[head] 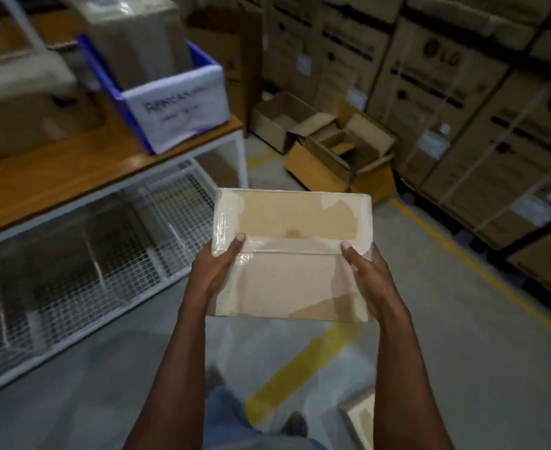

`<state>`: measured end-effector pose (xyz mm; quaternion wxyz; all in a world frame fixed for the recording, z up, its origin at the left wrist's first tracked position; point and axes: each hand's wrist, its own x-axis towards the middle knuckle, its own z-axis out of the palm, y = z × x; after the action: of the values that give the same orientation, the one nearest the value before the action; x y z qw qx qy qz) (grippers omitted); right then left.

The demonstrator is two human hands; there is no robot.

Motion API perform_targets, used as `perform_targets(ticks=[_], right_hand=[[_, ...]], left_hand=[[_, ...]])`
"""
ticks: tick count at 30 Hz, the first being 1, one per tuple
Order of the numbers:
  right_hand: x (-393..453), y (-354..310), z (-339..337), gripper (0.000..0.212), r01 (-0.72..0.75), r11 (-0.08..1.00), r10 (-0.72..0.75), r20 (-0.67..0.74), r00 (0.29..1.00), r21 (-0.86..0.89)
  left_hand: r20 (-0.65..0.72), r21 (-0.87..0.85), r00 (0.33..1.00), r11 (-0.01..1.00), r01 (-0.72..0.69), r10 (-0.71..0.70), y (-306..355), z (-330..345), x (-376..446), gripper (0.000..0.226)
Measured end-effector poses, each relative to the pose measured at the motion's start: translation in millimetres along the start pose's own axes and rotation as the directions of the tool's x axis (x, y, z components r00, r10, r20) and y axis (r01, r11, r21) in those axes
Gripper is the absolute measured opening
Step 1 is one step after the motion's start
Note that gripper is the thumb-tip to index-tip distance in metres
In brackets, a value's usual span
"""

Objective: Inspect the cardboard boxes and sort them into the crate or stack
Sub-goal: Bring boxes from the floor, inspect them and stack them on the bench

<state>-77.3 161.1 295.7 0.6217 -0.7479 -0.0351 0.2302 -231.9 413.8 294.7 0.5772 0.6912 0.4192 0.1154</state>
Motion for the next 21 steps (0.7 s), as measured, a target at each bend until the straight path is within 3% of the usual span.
perform_targets(ticks=[7,14,18,21], right_hand=[[31,-51,151,0.049,0.056,0.995,-0.04,0.192,0.98,-0.077],[41,-84,328,0.052,0.122,0.989,-0.083,0.373,0.924,-0.083],[38,-99,410,0.028,0.102,0.993,-0.064,0.45,0.89,-0.061],[43,-107,455,0.025,0.09,0.993,-0.041,0.504,0.863,-0.073]], left_hand=[[-0.191,-0.093,0.98,0.995,0.03,-0.048,-5,-140,34,0.055],[-0.392,-0.144,0.911,0.987,0.074,-0.126,-32,-286,63,0.057],[-0.476,-0.161,0.869,0.985,0.068,-0.138,-50,-350,76,0.049],[-0.5,-0.222,0.851,0.973,0.057,-0.163,-65,-378,85,0.055]])
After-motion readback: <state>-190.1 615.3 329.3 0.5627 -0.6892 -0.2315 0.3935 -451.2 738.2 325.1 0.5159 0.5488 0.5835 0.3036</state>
